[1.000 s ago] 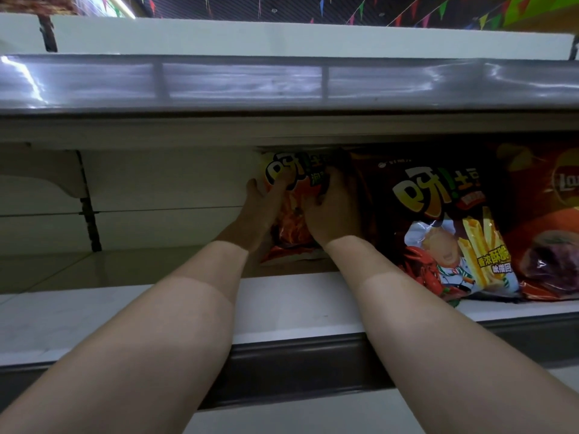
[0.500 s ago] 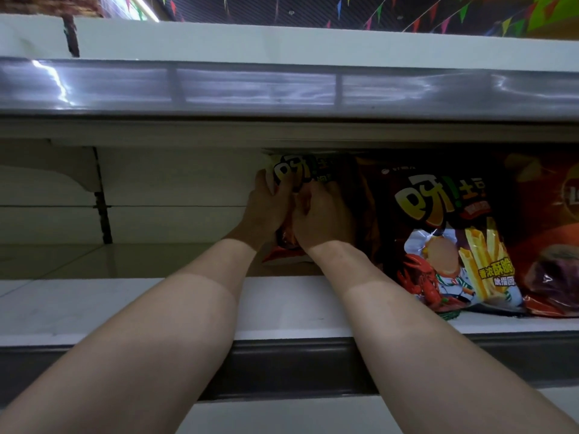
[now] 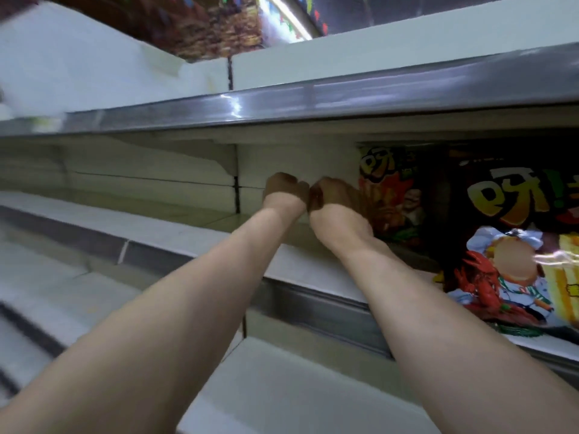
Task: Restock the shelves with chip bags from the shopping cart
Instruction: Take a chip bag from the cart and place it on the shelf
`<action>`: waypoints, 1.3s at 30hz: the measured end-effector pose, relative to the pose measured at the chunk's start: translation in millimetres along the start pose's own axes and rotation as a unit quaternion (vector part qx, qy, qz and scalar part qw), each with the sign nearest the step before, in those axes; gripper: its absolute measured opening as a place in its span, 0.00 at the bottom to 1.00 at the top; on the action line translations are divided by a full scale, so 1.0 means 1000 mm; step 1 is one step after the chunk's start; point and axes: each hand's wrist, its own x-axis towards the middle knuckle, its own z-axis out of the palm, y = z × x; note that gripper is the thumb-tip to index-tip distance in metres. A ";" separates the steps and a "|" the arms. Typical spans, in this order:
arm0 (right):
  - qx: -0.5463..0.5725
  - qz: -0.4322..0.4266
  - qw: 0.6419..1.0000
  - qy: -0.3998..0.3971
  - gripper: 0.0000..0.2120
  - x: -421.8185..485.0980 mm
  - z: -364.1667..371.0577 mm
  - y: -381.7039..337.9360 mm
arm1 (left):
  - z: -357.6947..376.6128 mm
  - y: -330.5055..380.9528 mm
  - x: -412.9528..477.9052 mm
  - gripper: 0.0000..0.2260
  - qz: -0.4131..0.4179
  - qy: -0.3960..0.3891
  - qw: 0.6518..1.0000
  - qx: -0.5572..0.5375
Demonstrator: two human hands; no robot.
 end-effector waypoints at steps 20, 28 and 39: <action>0.201 -0.330 0.891 -0.238 0.11 -0.213 0.035 -0.193 | -0.262 -0.095 -0.267 0.06 -0.235 0.369 0.893 0.102; 0.262 -0.428 0.791 -0.351 0.09 -0.366 0.011 -0.265 | -0.336 -0.119 -0.447 0.06 -0.364 0.430 0.810 0.163; 0.260 -0.505 0.677 -0.467 0.07 -0.550 -0.070 -0.288 | -0.363 -0.115 -0.682 0.14 -0.480 0.459 0.733 0.146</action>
